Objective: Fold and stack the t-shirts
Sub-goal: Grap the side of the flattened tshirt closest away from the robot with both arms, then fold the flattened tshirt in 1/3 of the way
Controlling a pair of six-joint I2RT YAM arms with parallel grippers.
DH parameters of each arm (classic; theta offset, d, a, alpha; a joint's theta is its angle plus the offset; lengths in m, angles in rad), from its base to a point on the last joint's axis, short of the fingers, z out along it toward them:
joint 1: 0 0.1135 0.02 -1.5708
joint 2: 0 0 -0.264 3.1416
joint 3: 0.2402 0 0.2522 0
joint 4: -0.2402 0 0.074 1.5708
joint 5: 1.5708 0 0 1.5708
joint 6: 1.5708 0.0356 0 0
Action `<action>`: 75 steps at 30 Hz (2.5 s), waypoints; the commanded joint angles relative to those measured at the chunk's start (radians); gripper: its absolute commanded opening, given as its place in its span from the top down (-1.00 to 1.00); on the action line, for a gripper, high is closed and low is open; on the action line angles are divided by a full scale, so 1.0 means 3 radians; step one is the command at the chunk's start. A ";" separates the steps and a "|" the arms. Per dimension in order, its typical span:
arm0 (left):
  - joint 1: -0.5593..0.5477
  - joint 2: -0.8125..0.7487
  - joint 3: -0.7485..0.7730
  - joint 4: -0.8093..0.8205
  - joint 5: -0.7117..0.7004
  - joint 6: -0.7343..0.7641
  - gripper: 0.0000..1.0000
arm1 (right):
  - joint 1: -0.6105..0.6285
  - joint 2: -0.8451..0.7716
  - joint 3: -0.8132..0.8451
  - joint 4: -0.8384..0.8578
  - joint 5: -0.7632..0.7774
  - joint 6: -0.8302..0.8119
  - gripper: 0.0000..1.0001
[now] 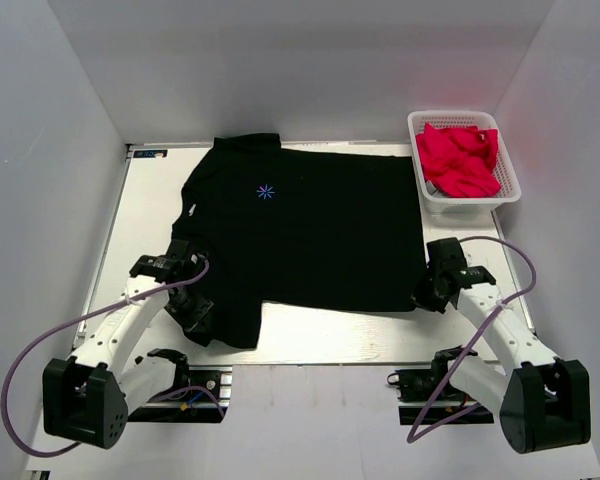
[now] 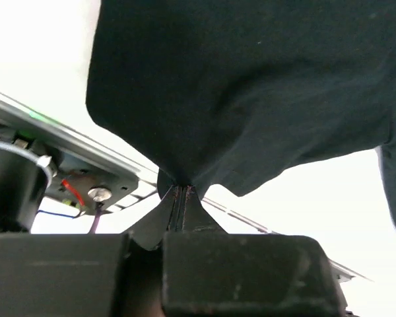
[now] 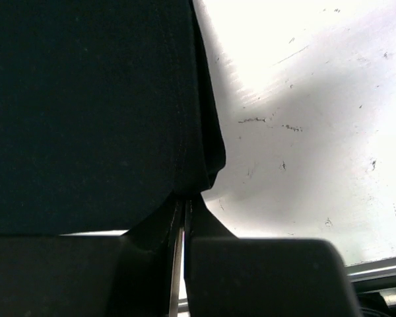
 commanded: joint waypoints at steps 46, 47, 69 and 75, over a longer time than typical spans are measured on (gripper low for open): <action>0.0264 0.3512 0.4527 0.0388 -0.1054 0.0617 0.99 | -0.0259 0.2667 0.2992 0.0461 0.0226 -0.0655 1.00; 0.0299 0.3568 0.4579 0.0419 -0.1014 0.0683 0.94 | -0.0275 0.2744 0.3054 0.0465 0.0231 -0.0615 1.00; 0.0264 0.2173 0.1734 0.2284 -0.0605 0.0985 -0.99 | 0.0068 0.2182 0.2068 0.1238 -0.0674 -0.1233 -0.81; 0.0295 0.2540 0.1684 0.2373 -0.0579 0.0877 -0.99 | 0.0114 0.2626 0.2078 0.1463 -0.0659 -0.1233 -0.81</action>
